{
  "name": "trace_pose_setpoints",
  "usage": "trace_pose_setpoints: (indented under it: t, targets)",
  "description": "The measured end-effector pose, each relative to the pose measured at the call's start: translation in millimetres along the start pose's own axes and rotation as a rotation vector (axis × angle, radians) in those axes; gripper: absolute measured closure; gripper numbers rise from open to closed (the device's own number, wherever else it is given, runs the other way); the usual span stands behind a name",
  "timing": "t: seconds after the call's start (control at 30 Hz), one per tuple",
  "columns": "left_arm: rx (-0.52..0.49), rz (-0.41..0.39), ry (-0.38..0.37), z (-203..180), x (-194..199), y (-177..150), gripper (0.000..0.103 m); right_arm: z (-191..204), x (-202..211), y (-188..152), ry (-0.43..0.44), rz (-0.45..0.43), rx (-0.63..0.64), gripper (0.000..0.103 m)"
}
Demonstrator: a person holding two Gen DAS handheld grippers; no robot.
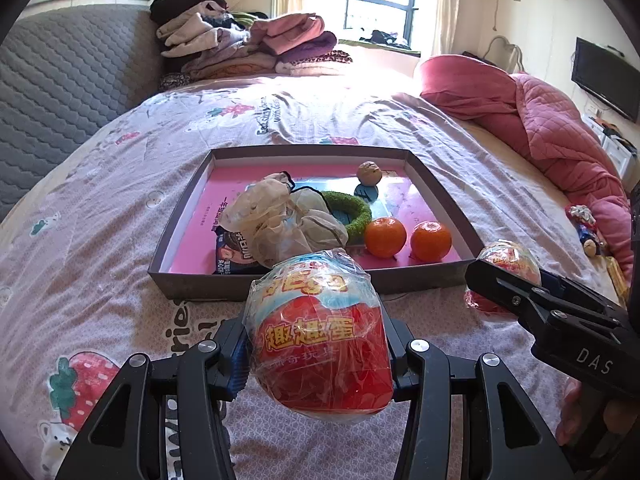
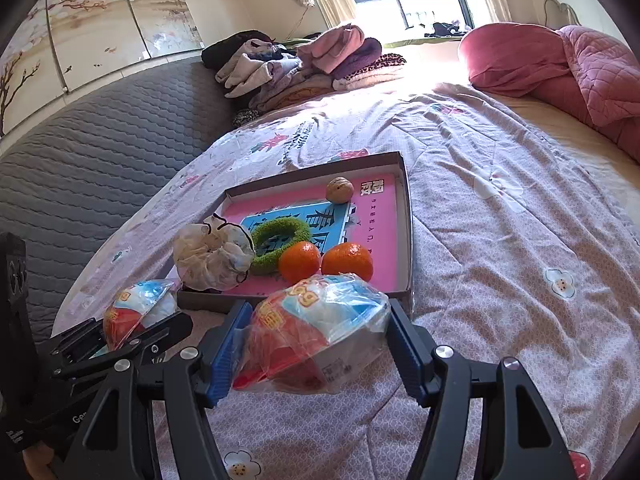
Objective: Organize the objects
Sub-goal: 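Lift both wrapped eggs and carry them over the tray with both tools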
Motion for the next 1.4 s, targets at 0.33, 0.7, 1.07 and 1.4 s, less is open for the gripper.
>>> trace_pose_setpoints:
  t: [0.33, 0.7, 1.07, 1.4]
  targets:
    - [0.005, -0.042, 0.004, 3.7, 21.7, 6.9, 0.051, 7.3, 12.3, 3.3, -0.01, -0.03, 0.02, 0.037]
    - [0.006, -0.064, 0.003, 10.7, 30.9, 20.1, 0.051, 22.2, 27.8, 23.1, -0.03, -0.073, 0.077, 0.037]
    - [0.009, -0.085, 0.009, 20.6, 34.0, 37.9, 0.051, 35.1, 38.1, 46.0, -0.044, -0.09, 0.113, 0.037]
    - [0.011, -0.099, 0.024, 32.9, 28.8, 58.2, 0.051, 47.2, 37.1, 77.5, -0.067, -0.111, 0.166, 0.037]
Point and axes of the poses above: each gripper's, at about its wrist camera, not at the fingertips, and x roughly against the way its jaws point, z to its left, y to its top, the point moved 6 cm from there along -x, roughly the way its jaws point, and after that the axes turned 13 degrees about z, right-handed, at the moved point
